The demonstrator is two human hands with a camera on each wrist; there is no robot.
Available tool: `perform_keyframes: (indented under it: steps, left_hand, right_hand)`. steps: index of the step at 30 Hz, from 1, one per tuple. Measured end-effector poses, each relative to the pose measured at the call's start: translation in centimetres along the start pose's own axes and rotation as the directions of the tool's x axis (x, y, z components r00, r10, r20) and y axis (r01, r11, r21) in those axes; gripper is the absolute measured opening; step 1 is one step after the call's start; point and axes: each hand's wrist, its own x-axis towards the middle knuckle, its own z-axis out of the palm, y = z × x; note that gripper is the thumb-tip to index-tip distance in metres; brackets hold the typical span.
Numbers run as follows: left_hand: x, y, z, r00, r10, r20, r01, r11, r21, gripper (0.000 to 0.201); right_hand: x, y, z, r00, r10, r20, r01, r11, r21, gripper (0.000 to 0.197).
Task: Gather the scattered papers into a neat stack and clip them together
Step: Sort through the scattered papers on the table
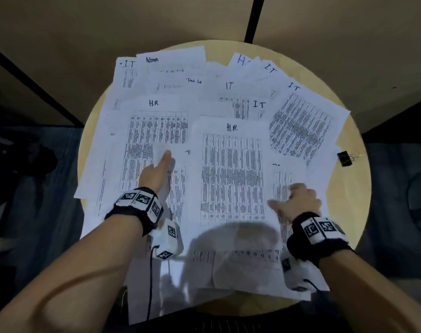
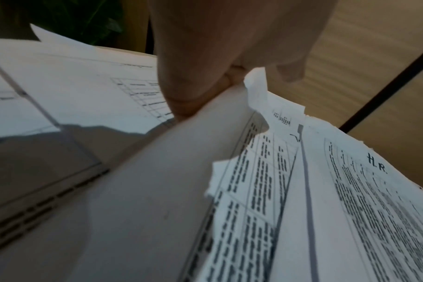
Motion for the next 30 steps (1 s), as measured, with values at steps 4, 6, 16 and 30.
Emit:
perform_keyframes:
  steps: [4,6,16,30]
  left_hand:
    - [-0.1,-0.2,0.9,0.999,-0.016,0.049,0.017,1.0,-0.001,0.093]
    - [-0.2,-0.5,1.2,0.995,-0.026,0.098,0.025,1.0,0.005,0.091]
    - [-0.9,-2.0,2.5,0.994,-0.041,0.098,0.03,0.992,0.119,0.085]
    - [-3.7,-1.3,3.0,0.957,0.033,0.288,0.022,0.983,-0.185,0.046]
  right_hand:
    - [-0.8,-1.2,0.5,0.961,0.269,-0.059,-0.252,0.947,0.2,0.078]
    - [-1.3,-2.7,1.7,0.987,0.157,-0.033,-0.137,0.933,0.334,0.072]
    - [-0.3,-0.3,1.3,0.897,0.44,-0.051,-0.378,0.821,0.428,0.079]
    - [-1.8,-5.5,2.7,0.99,0.14,-0.024,-0.073,0.649,0.757,0.08]
